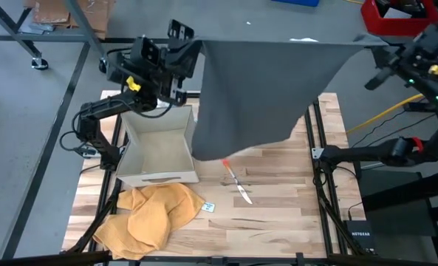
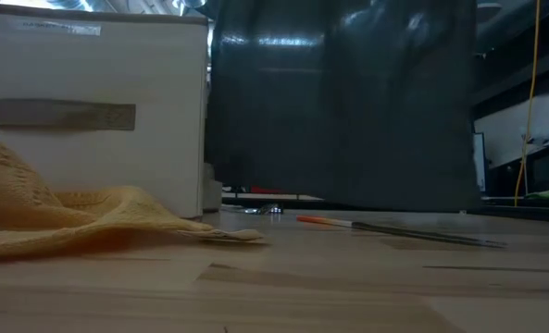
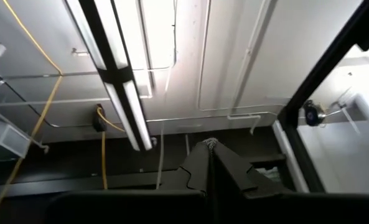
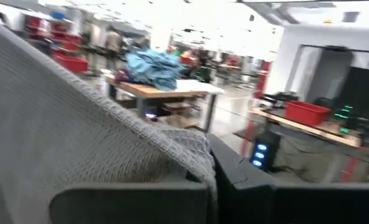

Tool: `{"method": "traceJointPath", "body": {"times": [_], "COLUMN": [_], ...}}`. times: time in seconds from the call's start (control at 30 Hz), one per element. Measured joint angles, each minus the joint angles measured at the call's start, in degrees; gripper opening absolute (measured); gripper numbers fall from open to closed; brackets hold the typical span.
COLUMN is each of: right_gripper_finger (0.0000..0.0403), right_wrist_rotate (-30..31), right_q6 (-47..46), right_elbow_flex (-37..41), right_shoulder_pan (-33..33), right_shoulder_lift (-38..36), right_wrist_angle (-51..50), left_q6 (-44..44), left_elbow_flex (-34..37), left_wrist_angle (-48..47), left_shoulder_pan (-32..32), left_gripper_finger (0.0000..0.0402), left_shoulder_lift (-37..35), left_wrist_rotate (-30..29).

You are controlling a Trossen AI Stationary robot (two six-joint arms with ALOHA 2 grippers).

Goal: Fold towel
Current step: Fold the gray kitchen towel

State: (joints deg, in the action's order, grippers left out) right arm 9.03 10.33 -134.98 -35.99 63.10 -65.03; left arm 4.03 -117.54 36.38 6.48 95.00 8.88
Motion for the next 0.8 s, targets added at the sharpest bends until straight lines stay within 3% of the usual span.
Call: {"method": "traceJointPath", "body": {"times": [0.33, 0.53, 0.8], "right_gripper_finger": [0.0, 0.0, 0.0], "right_wrist_rotate": [-11.62, -12.69, -10.59], "right_q6": [-4.44, -6.49, -7.43], "right_elbow_flex": [0.0, 0.0, 0.75], "right_shoulder_pan": [-0.04, -0.04, -0.04], "right_shoulder_lift": [-4.13, -5.44, -5.54], "right_wrist_angle": [0.49, 0.85, -0.04], "left_q6": [-5.08, -7.94, -21.05], "left_elbow_flex": [0.0, 0.0, 0.02], "left_wrist_angle": [-0.31, -3.2, -4.41], "left_shoulder_pan": [-5.79, -9.23, -10.91], "left_gripper_finger": [0.0, 0.0, 0.0], "left_shoulder_lift": [0.0, 0.02, 0.02], "left_wrist_rotate": [-0.04, -0.29, -6.07]}}
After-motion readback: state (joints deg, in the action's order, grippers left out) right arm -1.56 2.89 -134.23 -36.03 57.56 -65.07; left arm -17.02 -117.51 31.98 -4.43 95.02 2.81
